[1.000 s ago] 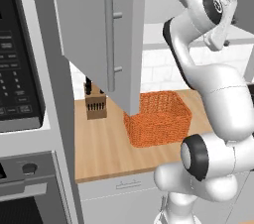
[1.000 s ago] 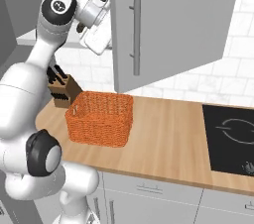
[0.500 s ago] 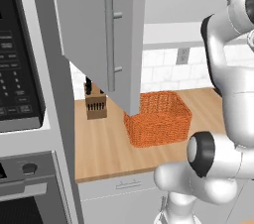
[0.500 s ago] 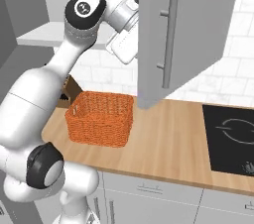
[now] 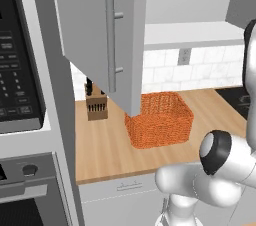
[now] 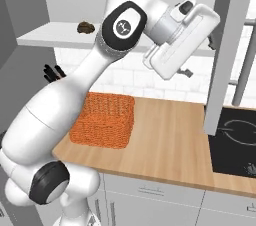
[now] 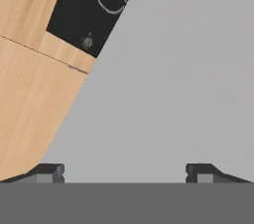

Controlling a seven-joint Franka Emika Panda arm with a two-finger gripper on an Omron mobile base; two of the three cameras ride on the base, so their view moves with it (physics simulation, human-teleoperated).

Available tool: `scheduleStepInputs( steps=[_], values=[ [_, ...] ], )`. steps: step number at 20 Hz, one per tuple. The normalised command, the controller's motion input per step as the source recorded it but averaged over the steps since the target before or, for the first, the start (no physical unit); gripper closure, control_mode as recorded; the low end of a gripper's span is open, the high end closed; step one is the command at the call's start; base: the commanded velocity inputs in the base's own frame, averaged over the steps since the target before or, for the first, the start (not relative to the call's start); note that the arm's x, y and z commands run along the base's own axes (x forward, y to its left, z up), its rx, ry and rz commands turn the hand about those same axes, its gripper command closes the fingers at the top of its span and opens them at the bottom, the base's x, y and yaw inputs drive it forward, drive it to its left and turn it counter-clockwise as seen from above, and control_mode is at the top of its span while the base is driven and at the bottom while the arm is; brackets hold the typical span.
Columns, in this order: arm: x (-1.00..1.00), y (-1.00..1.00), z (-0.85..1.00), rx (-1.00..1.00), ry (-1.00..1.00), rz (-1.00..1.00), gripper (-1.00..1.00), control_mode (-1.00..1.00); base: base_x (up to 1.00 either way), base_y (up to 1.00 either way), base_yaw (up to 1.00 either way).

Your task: Open the cabinet, pick up the bread from the cabinet and place it in the basket. Then move the basket to the dining counter.

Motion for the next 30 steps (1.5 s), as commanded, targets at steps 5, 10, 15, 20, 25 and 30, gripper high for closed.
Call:
scheduleStepInputs(
  steps=[5, 10, 15, 20, 25, 30],
  values=[
    [0.0, -0.04, 0.0, 0.0, 0.0, 0.03, -1.0, -1.0, 0.0, 0.0, 0.0],
    [0.0, 0.7, -0.17, 0.02, 0.0, 0.0, -1.0, -1.0, 0.0, 0.0, 0.0],
    [0.07, 1.0, -0.49, 0.26, -0.01, 0.0, -1.0, -1.0, 0.0, 0.0, 0.0],
    [0.32, 1.0, -0.68, 0.57, -0.1, 0.0, -1.0, -1.0, 0.0, 0.0, 0.0],
    [0.39, 0.81, -0.68, 0.71, -0.18, 0.0, -1.0, -1.0, 0.0, 0.0, 0.0],
    [0.59, 0.65, -0.34, 0.73, -0.32, -0.08, -1.0, -1.0, 0.0, 0.0, 0.0]
  ],
)
